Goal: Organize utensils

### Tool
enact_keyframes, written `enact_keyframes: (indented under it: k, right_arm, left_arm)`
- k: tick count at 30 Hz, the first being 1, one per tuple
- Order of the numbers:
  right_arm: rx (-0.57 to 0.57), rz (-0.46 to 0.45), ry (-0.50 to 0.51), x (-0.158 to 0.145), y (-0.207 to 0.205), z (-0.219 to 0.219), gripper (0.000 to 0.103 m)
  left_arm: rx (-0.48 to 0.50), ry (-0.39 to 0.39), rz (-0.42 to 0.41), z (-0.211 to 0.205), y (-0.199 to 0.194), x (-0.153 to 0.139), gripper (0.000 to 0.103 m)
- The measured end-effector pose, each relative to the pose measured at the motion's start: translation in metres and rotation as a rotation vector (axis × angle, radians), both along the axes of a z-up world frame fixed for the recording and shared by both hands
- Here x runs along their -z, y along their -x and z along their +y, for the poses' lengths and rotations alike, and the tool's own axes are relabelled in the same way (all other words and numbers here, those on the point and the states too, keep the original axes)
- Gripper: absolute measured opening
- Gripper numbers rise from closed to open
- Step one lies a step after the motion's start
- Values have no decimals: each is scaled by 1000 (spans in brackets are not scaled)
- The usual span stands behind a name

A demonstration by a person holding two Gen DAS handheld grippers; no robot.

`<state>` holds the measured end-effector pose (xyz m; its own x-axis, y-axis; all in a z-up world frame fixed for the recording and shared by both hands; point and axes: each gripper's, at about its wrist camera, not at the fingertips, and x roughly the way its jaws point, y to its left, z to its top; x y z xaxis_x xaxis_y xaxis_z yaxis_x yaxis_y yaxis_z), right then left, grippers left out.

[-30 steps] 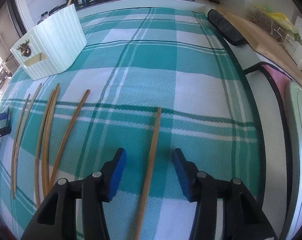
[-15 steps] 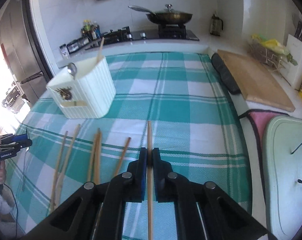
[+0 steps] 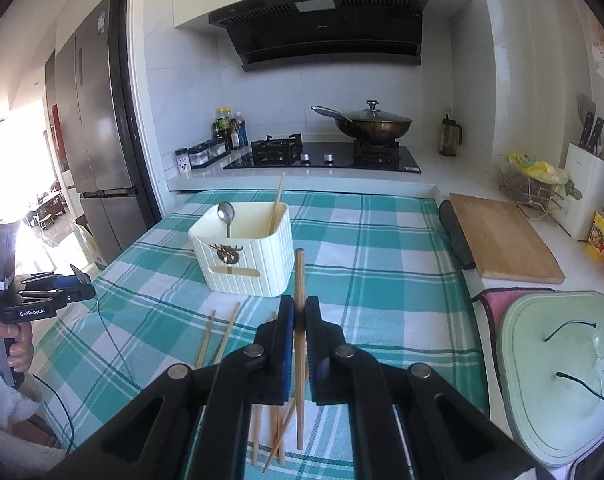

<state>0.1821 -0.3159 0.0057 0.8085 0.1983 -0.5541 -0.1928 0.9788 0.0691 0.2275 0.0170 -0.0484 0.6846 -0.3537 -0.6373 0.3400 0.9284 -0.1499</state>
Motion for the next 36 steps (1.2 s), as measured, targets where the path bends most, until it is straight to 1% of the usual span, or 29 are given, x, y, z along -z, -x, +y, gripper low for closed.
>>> enact_keyframes:
  k: [6,10,13,16,18,20,22,24,25,27,30,32,34,36]
  right_arm:
    - [-16,-45,9,-21,-16,12,6]
    - [-31,-81,24,-40,-40,23,6]
    - [-56,-145,27,-62,-63,35,6]
    - [-74,-201,5,-81,-88,47,6]
    - [-85,-255,-14,-92,-104,56,6]
    - [-93,-318,-28,-98,-121,66,6]
    - [-97,-359,-25,-98,-139,77,6]
    - [-111,-347,-25,-90,-159,85,6]
    - [-115,-324,-21,-81,-172,89,6]
    - [-129,-265,-14,-63,-194,96,6]
    - [-154,-132,-37,-31,-229,98,6]
    - [-170,-46,-54,-11,-249,98,6]
    - [-180,18,-61,7,-264,99,6]
    - [-188,60,-68,20,-275,99,6]
  left_arm:
    - [8,35,-24,7,-10,-32,41]
    - [-6,66,-75,10,-31,-68,41]
    - [-23,98,-137,9,-52,-99,41]
    - [-54,148,-201,6,-81,-126,41]
    - [-88,182,-244,2,-102,-137,41]
    - [-114,196,-269,-3,-122,-141,41]
    - [-129,202,-261,-13,-147,-137,41]
    - [-131,192,-219,-23,-171,-124,41]
    - [-129,179,-191,-28,-182,-115,41]
    - [-125,142,-127,-39,-204,-94,41]
    - [-112,103,-19,-51,-231,-58,41]
    - [-111,92,39,-55,-243,-38,41]
    - [-116,83,84,-59,-252,-20,41]
    - [-118,77,111,-61,-257,-6,41]
